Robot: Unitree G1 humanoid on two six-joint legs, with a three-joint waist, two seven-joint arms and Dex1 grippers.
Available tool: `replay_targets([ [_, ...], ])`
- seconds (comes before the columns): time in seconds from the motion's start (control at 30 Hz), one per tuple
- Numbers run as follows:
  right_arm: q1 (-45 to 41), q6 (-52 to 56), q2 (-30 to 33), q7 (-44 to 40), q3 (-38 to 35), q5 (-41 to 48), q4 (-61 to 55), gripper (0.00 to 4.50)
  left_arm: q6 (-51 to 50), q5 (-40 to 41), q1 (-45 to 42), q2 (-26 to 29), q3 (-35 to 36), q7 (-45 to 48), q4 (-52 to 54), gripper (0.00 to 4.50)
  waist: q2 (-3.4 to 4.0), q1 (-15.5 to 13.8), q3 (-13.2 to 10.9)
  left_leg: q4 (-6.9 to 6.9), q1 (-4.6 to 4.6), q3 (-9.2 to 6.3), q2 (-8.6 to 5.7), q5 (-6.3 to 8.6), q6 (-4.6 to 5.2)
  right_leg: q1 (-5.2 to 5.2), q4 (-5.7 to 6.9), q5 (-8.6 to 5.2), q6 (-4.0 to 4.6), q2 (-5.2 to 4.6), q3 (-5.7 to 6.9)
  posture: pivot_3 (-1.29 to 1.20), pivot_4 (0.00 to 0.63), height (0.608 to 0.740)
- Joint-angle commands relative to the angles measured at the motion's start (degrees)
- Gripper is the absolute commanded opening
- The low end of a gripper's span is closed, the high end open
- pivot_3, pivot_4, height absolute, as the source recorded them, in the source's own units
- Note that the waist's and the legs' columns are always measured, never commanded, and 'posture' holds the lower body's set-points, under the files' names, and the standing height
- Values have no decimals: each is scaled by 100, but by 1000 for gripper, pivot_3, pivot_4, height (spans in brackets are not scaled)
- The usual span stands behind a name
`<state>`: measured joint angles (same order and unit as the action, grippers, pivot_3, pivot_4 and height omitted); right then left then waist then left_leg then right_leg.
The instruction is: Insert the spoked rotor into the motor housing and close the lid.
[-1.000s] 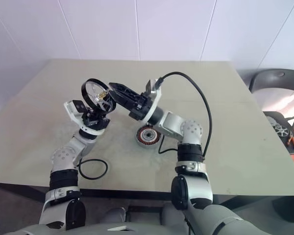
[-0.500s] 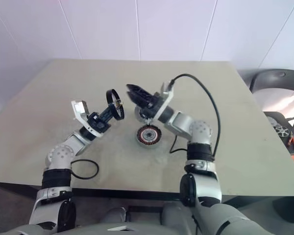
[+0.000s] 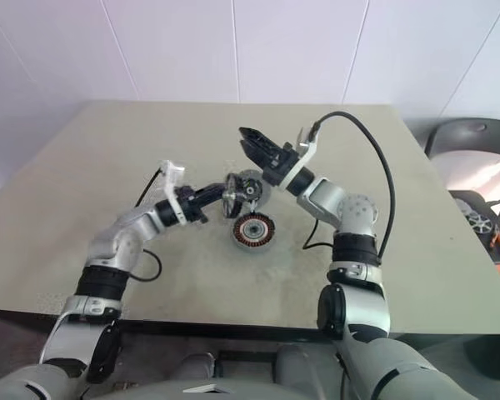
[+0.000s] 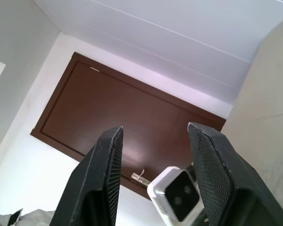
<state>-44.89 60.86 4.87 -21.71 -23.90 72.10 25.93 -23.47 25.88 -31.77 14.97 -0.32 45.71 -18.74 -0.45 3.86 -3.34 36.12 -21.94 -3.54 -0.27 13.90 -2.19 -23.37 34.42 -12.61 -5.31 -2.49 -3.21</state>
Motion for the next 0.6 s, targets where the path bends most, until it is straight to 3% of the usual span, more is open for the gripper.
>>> replay_targets([
  [0.03, -155, -65, -44, -48, -39, 35, -259, 2294, 471, -561, -369, -16, -270, -130, -85, 206, 0, 9, 0, -2, 0, 1, 0, 0, 0, -2, 0, 1, -1, 0, 0, 0, 0, 740],
  [0.27, -174, -86, -54, -37, -68, 47, -295, 2294, 420, -1045, -677, 110, -658, 122, -171, 206, 0, 9, 0, -3, 9, 0, 0, 0, 1, -6, 27, 2, -6, 1, 0, 0, 0, 740],
  [0.43, -253, -105, 40, -27, -136, 62, -275, 2294, 112, -1200, -801, 448, -1095, 910, -84, 206, 0, 18, -1, 4, 22, 2, 0, 0, 1, -6, 52, -11, -22, 2, -3, 0, 0, 740],
  [0.6, -325, -332, 79, 128, -274, 11, -265, 2294, 599, -1762, -1069, 605, -1425, 1069, -542, 206, 1, 14, -1, 3, 40, 0, 1, 0, 1, -1, 71, -19, -14, 6, -3, 0, 0, 740],
])
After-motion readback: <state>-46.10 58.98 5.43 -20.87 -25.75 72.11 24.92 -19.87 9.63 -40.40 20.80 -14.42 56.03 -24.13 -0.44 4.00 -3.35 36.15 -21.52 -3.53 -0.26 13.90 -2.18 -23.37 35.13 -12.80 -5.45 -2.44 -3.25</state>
